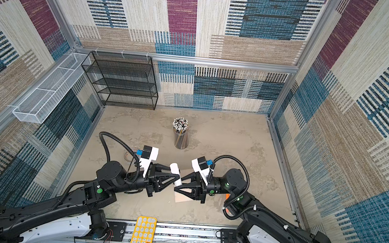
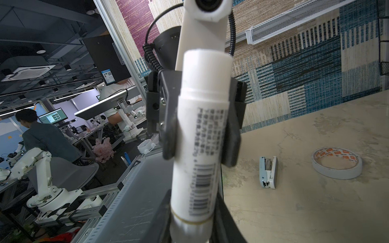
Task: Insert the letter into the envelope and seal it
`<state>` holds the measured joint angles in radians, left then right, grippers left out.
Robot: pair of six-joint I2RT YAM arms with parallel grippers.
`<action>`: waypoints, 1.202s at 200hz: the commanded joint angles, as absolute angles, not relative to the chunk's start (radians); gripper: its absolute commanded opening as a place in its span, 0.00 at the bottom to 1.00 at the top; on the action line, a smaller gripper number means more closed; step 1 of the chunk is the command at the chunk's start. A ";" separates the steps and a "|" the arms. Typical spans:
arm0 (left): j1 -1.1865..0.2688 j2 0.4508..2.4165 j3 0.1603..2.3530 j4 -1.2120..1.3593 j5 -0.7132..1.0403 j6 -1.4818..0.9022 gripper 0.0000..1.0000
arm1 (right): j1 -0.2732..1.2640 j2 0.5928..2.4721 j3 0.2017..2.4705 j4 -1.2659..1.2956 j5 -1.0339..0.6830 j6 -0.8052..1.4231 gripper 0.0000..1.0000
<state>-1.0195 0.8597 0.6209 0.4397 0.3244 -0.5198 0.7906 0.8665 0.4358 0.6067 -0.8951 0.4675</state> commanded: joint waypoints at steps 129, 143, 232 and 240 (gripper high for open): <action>-1.046 0.858 0.665 0.169 -0.181 -0.491 0.00 | 1.029 0.912 0.736 -0.014 -0.153 0.233 0.10; -1.051 0.858 0.669 0.155 -0.202 -0.491 0.00 | 1.069 0.936 0.763 -0.033 -0.077 0.223 0.10; -1.068 0.834 0.671 0.092 -0.328 -0.515 0.00 | 1.259 1.063 0.917 -0.155 0.399 0.239 0.12; -1.069 0.834 0.669 0.092 -0.333 -0.520 0.00 | 1.268 1.074 0.930 -0.172 0.419 0.244 0.13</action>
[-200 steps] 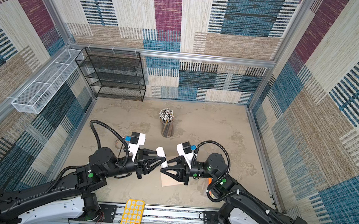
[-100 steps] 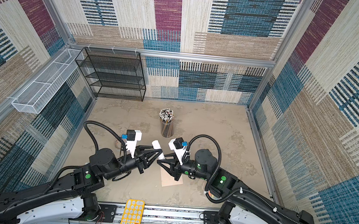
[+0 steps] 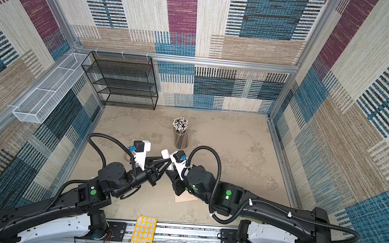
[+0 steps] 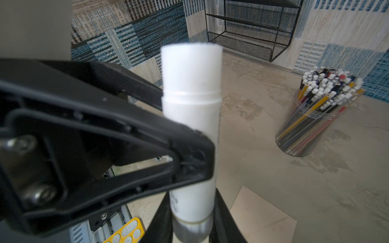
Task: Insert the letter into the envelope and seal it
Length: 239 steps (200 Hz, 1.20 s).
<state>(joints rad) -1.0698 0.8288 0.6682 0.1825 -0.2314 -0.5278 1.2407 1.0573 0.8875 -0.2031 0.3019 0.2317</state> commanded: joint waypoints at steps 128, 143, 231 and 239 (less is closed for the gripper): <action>-1.024 0.612 0.621 0.088 -0.216 -0.518 0.00 | 1.107 0.748 0.649 -0.010 -0.113 0.156 0.63; -1.006 0.620 0.613 0.138 -0.112 -0.528 0.00 | 1.001 0.719 0.592 0.085 -0.311 0.198 0.63; -0.973 0.773 0.597 0.396 0.244 -0.586 0.00 | 0.863 0.846 0.503 0.425 -0.752 0.350 0.70; -0.972 0.780 0.595 0.408 0.250 -0.588 0.00 | 0.861 0.849 0.500 0.437 -0.762 0.353 0.69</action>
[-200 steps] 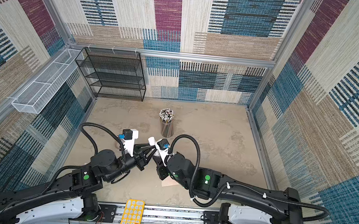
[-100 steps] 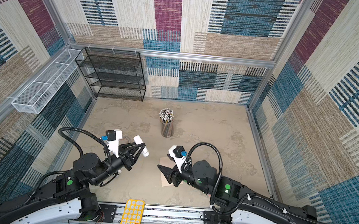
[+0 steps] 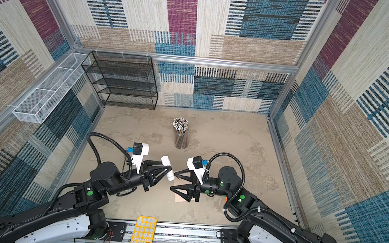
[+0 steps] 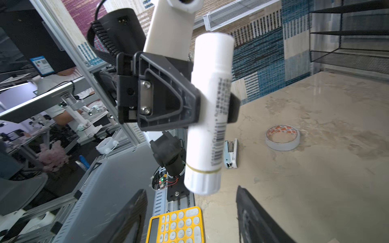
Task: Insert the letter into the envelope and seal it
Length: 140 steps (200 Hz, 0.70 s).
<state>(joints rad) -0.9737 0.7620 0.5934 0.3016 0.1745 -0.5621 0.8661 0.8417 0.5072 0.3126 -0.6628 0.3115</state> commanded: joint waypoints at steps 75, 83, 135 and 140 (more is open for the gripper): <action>-0.970 0.807 0.597 0.434 0.265 -0.599 0.00 | 0.844 0.849 0.481 0.471 -0.796 0.350 0.52; -0.971 0.807 0.597 0.434 0.265 -0.599 0.00 | 0.842 0.851 0.480 0.476 -0.798 0.352 0.50; -0.971 0.818 0.598 0.431 0.266 -0.601 0.00 | 0.836 0.863 0.482 0.495 -0.804 0.367 0.44; -0.970 0.820 0.598 0.431 0.266 -0.601 0.00 | 0.836 0.863 0.483 0.497 -0.804 0.368 0.43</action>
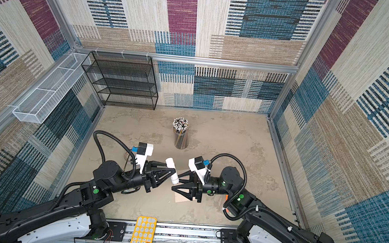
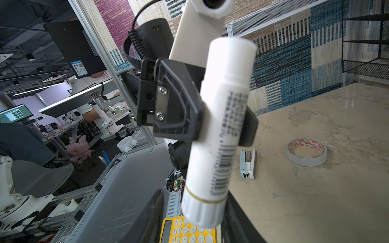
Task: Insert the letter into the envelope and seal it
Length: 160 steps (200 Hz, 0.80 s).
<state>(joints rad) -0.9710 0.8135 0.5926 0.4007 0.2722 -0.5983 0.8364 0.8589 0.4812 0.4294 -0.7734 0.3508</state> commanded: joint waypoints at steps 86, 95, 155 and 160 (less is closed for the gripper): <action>-0.971 0.827 0.601 0.434 0.273 -0.601 0.00 | 0.829 0.874 0.486 0.494 -0.779 0.373 0.44; -0.971 0.828 0.601 0.434 0.275 -0.601 0.00 | 0.827 0.875 0.486 0.493 -0.780 0.374 0.44; -0.970 0.836 0.602 0.430 0.272 -0.597 0.00 | 0.827 0.880 0.494 0.498 -0.782 0.384 0.32; -0.971 0.836 0.603 0.426 0.271 -0.596 0.00 | 0.827 0.880 0.493 0.495 -0.781 0.384 0.32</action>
